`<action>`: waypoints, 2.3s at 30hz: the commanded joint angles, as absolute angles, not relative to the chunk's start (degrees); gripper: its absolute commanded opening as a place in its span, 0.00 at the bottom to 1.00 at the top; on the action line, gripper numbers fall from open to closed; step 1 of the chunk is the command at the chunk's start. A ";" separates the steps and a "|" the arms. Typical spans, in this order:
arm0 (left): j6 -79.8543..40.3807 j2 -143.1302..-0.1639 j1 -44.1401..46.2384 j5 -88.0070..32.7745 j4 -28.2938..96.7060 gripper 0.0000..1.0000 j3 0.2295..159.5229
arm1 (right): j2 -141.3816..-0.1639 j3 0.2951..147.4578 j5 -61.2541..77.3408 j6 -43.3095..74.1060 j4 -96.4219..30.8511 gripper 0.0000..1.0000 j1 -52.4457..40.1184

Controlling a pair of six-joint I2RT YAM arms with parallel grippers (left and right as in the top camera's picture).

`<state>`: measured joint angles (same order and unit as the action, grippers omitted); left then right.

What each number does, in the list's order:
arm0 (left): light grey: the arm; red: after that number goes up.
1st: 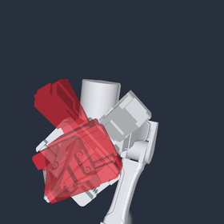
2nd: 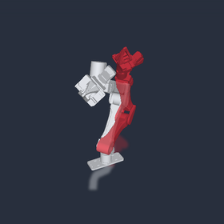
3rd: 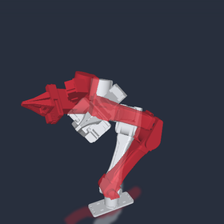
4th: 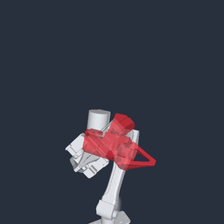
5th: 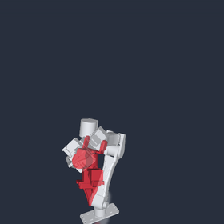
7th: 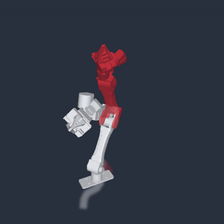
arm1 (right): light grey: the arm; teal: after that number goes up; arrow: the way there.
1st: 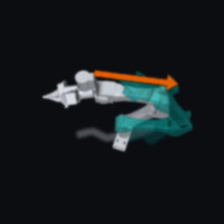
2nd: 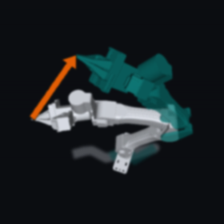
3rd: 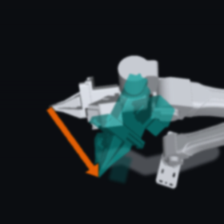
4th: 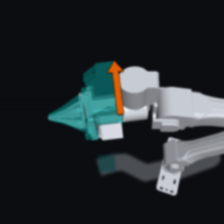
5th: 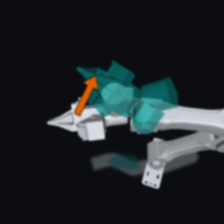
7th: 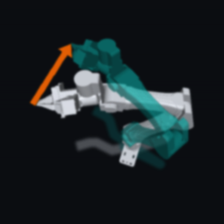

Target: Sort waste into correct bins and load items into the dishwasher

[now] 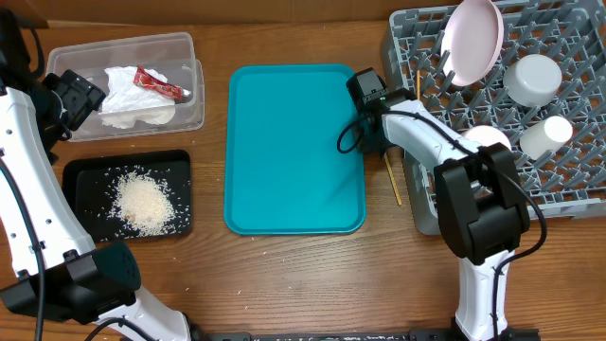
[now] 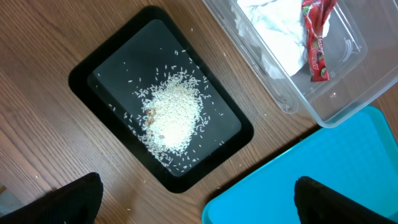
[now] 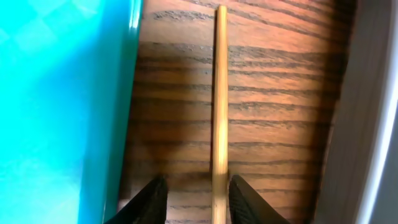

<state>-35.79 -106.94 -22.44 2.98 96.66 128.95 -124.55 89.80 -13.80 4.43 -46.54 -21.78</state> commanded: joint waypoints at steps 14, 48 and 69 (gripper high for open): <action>-34.87 -107.13 -22.48 2.98 96.66 1.00 129.03 | -129.25 89.97 -2.98 0.49 -47.27 0.32 -18.17; -34.87 -107.15 -22.48 2.98 96.66 1.00 129.03 | -128.20 139.20 -2.44 2.44 -76.25 0.04 -8.36; -34.87 -107.13 -22.48 2.98 96.66 1.00 129.03 | -128.40 129.91 13.80 -7.75 -68.12 0.14 0.10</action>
